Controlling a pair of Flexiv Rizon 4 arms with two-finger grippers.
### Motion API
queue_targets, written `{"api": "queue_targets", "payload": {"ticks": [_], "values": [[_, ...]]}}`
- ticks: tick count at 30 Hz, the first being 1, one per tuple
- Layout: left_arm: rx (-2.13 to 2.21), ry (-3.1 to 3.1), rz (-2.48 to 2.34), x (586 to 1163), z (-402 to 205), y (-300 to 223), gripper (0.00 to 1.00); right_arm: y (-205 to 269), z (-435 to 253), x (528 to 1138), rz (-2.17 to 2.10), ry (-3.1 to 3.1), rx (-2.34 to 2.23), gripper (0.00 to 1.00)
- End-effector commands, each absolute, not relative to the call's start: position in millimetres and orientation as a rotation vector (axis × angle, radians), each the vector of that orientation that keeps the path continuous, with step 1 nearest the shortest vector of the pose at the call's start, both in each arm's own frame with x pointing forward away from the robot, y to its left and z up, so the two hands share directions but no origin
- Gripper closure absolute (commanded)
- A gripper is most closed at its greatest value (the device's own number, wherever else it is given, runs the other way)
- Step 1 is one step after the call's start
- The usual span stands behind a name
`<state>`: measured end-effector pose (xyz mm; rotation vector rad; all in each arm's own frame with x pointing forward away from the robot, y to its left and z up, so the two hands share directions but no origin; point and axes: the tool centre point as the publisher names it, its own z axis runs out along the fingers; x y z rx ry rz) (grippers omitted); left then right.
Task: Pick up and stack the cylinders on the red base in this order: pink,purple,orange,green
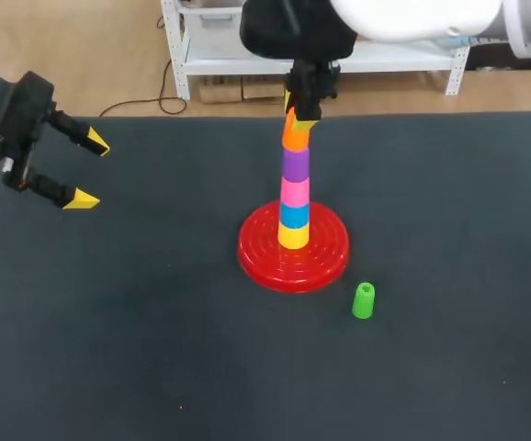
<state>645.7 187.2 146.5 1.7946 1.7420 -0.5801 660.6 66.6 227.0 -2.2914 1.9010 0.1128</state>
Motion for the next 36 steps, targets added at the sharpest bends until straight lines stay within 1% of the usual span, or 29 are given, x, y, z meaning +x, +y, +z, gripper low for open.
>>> {"api": "queue_targets", "payload": {"ticks": [1, 14, 36], "values": [[1.794, 1.74, -0.578, 645, 146, 187, 0.0, 68, 224, 661, 0.114, 1.897, -2.294, 1.0], [1.794, 1.74, -0.578, 645, 146, 187, 0.0, 67, 240, 663, 0.129, 1.875, -2.301, 1.0], [1.794, 1.74, -0.578, 645, 146, 187, 0.0, 67, 224, 660, 0.134, 1.895, -2.332, 1.0]]}}
